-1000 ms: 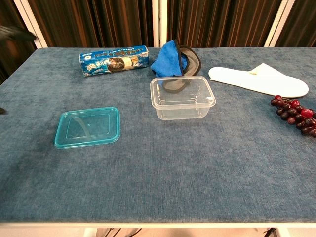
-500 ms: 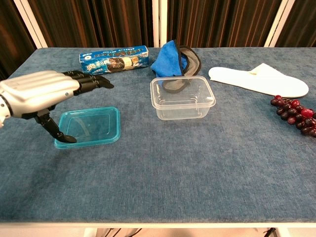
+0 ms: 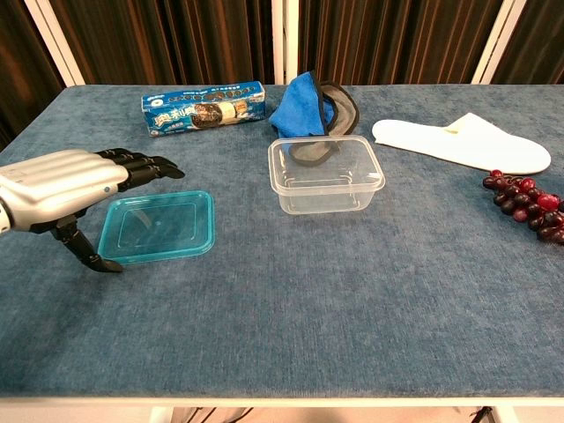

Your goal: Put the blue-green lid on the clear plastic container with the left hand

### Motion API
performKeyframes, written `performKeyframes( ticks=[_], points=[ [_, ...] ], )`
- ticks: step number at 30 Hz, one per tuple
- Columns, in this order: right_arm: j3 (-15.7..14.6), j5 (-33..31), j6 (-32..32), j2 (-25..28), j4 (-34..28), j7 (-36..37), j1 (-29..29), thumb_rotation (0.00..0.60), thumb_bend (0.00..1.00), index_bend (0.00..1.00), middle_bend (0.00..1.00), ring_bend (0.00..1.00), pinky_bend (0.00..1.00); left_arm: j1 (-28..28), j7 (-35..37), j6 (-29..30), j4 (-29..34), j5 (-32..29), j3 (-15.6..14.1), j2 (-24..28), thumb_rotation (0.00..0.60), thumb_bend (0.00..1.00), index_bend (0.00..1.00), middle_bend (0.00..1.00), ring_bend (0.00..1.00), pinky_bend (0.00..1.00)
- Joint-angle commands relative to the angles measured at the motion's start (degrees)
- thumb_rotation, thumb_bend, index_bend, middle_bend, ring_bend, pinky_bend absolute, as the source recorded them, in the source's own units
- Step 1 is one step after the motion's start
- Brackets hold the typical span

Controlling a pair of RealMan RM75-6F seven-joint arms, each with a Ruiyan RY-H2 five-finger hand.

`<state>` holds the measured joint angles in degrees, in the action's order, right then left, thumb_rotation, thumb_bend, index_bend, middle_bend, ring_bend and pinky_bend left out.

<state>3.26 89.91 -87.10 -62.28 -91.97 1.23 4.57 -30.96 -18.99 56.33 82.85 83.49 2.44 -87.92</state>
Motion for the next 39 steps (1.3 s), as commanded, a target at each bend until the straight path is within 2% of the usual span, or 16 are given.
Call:
performKeyframes(
  ticks=[1, 13, 17, 22, 26, 30, 35, 39],
  points=[
    [-0.03, 0.03, -0.07, 0.00, -0.04, 0.00, -0.05, 0.600, 0.12, 0.00, 0.00, 0.00, 0.00, -0.09, 0.44, -0.11, -0.83, -0.94, 0.16, -0.14, 0.600, 0.00, 0.03, 0.00, 0.00, 0.00],
    [-0.18, -0.22, -1.26, -0.09, 0.15, 0.47, -0.99, 0.600, 0.12, 0.00, 0.00, 0.00, 0.00, -2.96, 2.85, -3.15, -4.55, -6.86, 4.11, 0.35, 0.600, 0.00, 0.03, 0.00, 0.00, 0.00],
    [-0.23, -0.20, -1.53, -0.21, 0.58, 1.00, -1.22, 0.600, 0.12, 0.00, 0.00, 0.00, 0.00, -4.20, 2.82, -5.23, -2.29, -9.06, 4.90, 2.17, 0.600, 0.00, 0.03, 0.00, 0.00, 0.00],
    [-0.16, -0.42, -0.94, -0.53, 1.43, 1.93, -0.96, 0.600, 0.12, 0.00, 0.00, 0.00, 0.00, -5.52, 3.40, -7.48, 3.15, -10.32, 4.96, 4.56, 0.600, 0.00, 0.06, 0.03, 0.00, 0.00],
    [-0.10, -0.10, -0.31, -0.80, 2.16, 2.52, -0.41, 0.600, 0.12, 0.00, 0.00, 0.00, 0.00, -7.67, 1.30, -10.62, 5.05, -14.47, 5.37, 4.31, 0.600, 0.00, 0.07, 0.07, 0.01, 0.01],
    [-0.08, -0.13, -0.04, -0.95, 2.70, 3.05, -0.23, 0.600, 0.12, 0.00, 0.00, 0.00, 0.00, -10.02, -0.97, -13.56, 5.39, -20.19, 5.87, 4.00, 0.600, 0.00, 0.07, 0.06, 0.01, 0.02],
    [-0.19, -0.55, 0.00, -1.04, 3.31, 3.69, -0.47, 0.600, 0.12, 0.00, 0.00, 0.00, 0.00, -12.19, -4.48, -14.51, 5.44, -26.44, 5.23, 3.86, 0.600, 0.00, 0.07, 0.05, 0.01, 0.02],
    [-0.23, -0.70, -0.18, -1.13, 3.66, 4.04, -0.68, 0.600, 0.12, 0.00, 0.00, 0.00, 0.00, -13.10, -5.61, -14.02, 5.37, -28.63, 4.49, 3.54, 0.600, 0.00, 0.07, 0.05, 0.01, 0.02]
  ],
)
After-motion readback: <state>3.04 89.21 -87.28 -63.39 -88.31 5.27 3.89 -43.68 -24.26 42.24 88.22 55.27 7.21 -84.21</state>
